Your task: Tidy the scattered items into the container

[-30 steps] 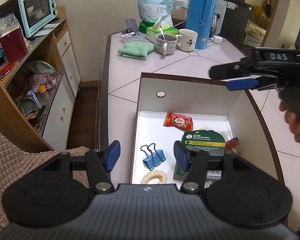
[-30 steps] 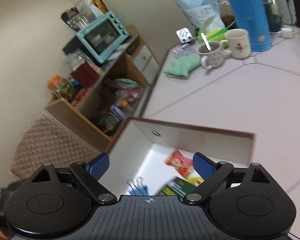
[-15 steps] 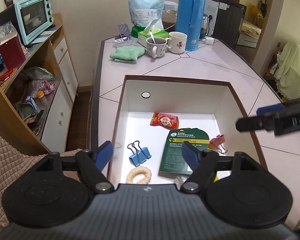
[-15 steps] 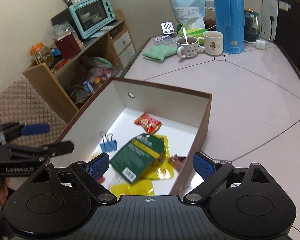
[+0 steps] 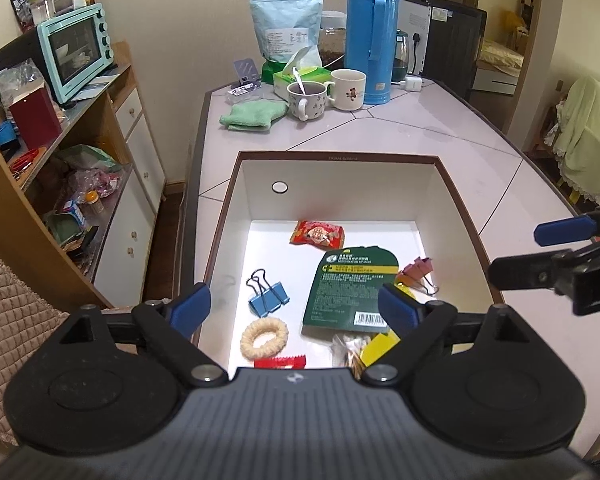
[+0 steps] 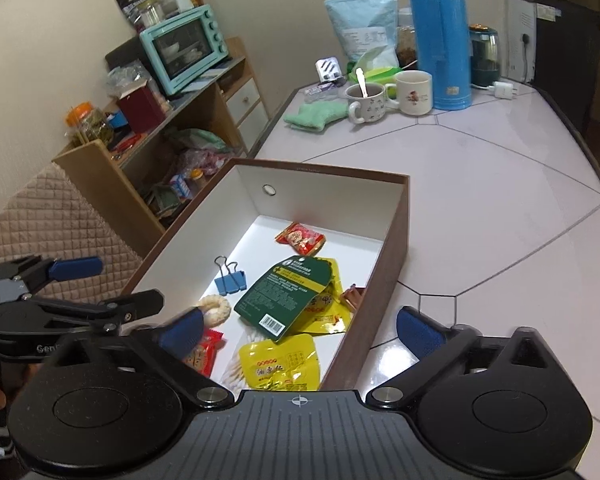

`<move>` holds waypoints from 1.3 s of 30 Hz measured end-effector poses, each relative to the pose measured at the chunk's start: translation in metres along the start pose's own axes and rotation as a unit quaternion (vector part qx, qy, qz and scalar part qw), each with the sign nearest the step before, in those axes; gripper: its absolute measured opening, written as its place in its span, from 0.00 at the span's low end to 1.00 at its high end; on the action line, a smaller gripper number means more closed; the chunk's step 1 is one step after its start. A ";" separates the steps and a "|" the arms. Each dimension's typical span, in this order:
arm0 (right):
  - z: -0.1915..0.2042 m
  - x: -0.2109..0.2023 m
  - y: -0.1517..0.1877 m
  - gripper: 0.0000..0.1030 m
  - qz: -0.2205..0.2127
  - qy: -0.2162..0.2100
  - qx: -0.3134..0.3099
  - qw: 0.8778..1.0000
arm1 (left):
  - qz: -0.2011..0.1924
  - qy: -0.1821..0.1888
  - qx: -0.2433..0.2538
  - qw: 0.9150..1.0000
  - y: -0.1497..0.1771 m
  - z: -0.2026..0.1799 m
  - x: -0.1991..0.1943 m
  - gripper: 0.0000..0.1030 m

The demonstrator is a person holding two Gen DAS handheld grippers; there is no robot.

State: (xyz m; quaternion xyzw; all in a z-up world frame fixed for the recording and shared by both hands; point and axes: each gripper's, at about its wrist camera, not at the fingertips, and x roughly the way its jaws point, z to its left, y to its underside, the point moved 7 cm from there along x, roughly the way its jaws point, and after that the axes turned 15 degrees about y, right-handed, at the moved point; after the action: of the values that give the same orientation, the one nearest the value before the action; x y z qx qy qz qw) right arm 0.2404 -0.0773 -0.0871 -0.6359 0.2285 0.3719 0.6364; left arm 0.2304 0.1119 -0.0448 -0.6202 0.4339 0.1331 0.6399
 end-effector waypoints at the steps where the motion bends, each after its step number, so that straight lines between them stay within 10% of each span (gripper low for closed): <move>1: 0.000 -0.003 0.000 1.00 -0.003 0.006 -0.003 1.000 | 0.000 -0.004 0.000 1.000 0.001 -0.001 -0.002 0.88; 39: 0.005 -0.048 0.044 1.00 -0.018 0.004 -0.024 1.000 | 0.000 -0.042 -0.011 0.999 0.058 -0.033 -0.055 0.91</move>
State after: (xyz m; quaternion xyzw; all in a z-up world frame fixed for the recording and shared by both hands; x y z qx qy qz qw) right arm 0.1760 -0.0853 -0.0779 -0.6566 0.2110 0.3630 0.6266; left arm 0.1444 0.1130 -0.0394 -0.6210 0.4052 0.1636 0.6507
